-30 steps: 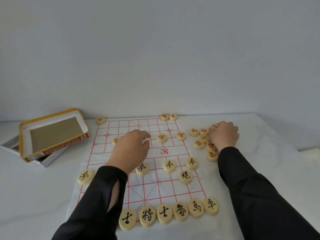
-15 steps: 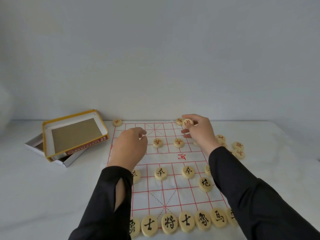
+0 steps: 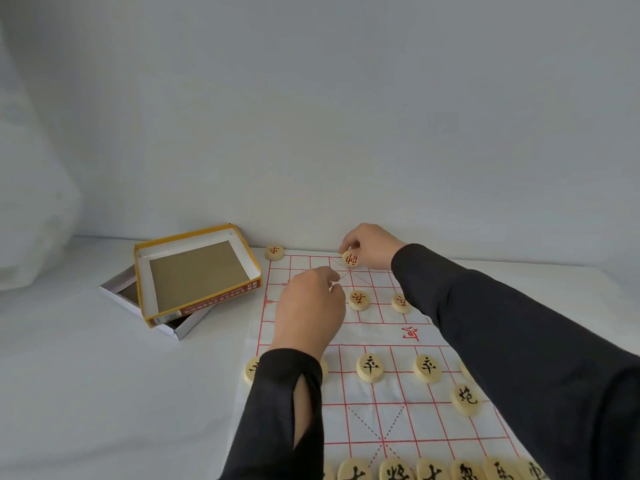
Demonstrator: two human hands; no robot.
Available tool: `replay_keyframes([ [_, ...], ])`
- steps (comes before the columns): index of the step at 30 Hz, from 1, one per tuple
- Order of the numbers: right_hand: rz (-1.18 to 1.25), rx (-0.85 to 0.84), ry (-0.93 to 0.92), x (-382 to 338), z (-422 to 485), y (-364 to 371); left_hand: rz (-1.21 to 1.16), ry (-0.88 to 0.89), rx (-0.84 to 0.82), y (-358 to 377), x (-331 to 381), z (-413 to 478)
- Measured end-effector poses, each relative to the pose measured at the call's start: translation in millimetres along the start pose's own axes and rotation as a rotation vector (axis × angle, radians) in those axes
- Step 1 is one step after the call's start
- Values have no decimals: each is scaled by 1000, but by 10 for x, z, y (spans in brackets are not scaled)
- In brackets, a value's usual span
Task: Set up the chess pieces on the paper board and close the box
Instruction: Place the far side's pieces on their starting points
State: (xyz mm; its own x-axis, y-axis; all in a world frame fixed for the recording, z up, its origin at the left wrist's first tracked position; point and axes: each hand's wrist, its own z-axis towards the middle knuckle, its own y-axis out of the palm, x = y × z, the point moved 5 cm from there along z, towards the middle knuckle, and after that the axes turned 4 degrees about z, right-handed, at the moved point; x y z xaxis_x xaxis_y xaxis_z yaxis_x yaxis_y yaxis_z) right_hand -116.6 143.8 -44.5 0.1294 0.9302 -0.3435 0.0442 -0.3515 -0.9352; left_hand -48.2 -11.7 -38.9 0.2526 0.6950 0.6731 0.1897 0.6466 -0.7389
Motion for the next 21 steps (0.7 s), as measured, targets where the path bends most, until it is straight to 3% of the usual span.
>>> replay_keyframes([
  [8, -59, 197, -49, 136, -40, -16, 6, 21, -10, 36, 35, 13],
  [21, -176, 12, -87, -10, 66, 195, -56, -2, 16, -38, -9, -5],
])
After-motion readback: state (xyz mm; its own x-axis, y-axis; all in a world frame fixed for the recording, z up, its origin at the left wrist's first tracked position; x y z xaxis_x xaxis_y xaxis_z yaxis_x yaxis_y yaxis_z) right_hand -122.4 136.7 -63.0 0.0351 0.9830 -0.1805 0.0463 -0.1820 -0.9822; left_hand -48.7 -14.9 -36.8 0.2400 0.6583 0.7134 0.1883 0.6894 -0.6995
